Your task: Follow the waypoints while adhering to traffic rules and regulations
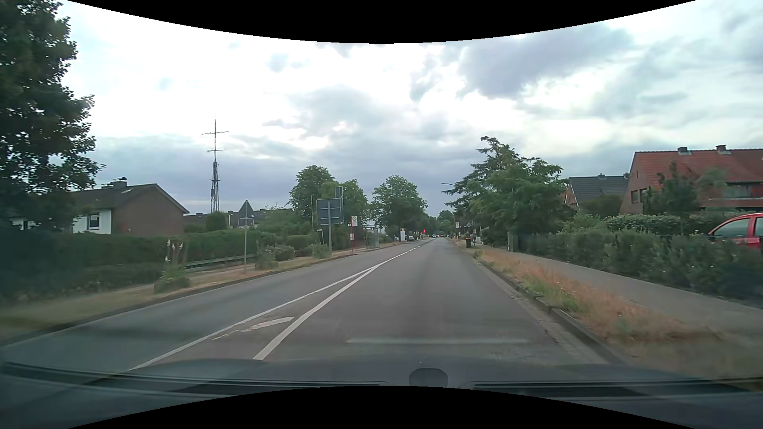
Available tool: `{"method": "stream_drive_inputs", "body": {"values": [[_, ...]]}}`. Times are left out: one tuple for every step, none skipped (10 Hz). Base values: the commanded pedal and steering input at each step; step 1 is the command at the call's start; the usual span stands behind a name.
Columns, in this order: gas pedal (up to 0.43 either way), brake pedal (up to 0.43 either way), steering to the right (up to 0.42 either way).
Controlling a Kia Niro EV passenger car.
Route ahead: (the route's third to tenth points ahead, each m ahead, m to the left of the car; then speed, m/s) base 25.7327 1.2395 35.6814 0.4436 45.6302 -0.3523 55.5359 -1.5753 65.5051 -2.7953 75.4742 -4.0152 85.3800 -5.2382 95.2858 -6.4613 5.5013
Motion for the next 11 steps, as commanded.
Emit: {"method": "stream_drive_inputs", "body": {"values": [[0.138,0.000,0.067],[0.138,0.000,0.054],[0.150,0.000,0.043],[0.150,0.000,0.034],[0.157,0.000,0.031],[0.157,0.000,0.031],[0.197,0.000,0.030],[0.197,0.000,0.027],[0.197,0.000,0.025],[0.197,0.000,0.023],[0.197,0.000,0.023]]}}
